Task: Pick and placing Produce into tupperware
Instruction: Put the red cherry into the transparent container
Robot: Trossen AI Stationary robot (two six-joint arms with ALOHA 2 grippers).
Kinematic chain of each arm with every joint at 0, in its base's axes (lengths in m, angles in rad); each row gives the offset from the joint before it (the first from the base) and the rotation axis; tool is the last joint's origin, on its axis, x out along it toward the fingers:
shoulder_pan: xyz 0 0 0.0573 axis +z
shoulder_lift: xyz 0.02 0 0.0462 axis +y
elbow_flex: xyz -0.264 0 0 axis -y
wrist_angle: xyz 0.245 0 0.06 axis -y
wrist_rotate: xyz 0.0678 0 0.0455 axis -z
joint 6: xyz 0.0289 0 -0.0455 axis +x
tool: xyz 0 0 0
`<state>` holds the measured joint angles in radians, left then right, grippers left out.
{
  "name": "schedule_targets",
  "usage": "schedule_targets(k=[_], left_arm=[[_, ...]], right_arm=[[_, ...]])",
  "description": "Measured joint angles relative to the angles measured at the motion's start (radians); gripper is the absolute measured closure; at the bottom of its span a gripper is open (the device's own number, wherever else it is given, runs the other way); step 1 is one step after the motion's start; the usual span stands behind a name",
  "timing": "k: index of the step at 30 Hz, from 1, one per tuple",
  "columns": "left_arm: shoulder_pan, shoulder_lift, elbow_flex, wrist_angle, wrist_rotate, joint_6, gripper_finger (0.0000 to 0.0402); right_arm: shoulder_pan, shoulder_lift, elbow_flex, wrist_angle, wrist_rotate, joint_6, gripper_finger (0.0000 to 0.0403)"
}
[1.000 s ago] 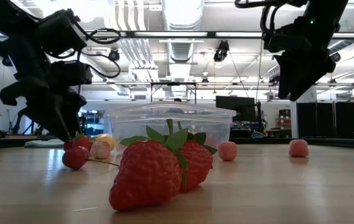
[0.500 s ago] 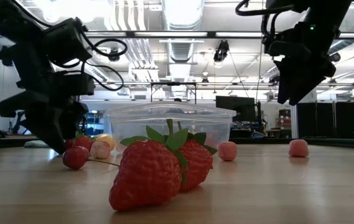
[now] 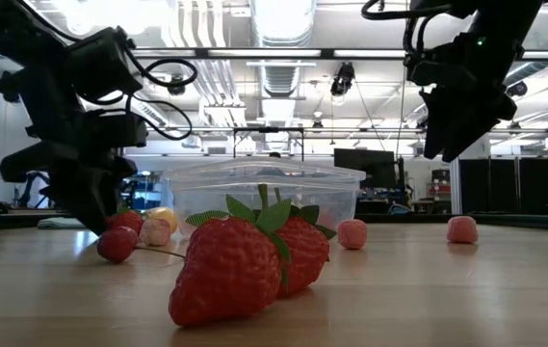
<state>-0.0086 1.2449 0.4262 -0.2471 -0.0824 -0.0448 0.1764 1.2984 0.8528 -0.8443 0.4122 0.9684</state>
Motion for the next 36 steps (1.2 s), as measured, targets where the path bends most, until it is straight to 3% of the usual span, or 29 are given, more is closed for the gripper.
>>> schedule_targets(k=[5, 14, 21, 29, 36], left_arm=[[0.001, -0.013, 0.016, -0.052, -0.015, 0.001, 0.0314], [0.001, -0.139, 0.080, -0.190, -0.080, 0.004, 0.0318], [0.003, -0.216, 0.184, -0.049, -0.106, 0.128, 0.0319], [0.003, -0.031, 0.275, 0.027, 0.097, 0.241, 0.0320], [0.003, 0.137, 0.395, 0.058, 0.208, 0.345, 0.0320]], right_arm=[[0.000, 0.000, 0.000, 0.011, 0.000, 0.000, 0.0161], [0.000, 0.000, 0.000, 0.018, 0.000, -0.001, 0.0161], [0.000, 0.000, 0.000, 0.025, 0.000, -0.007, 0.0161], [0.000, 0.000, 0.000, 0.043, 0.000, -0.027, 0.0161], [0.000, 0.000, 0.000, 0.044, -0.001, -0.044, 0.0161]])
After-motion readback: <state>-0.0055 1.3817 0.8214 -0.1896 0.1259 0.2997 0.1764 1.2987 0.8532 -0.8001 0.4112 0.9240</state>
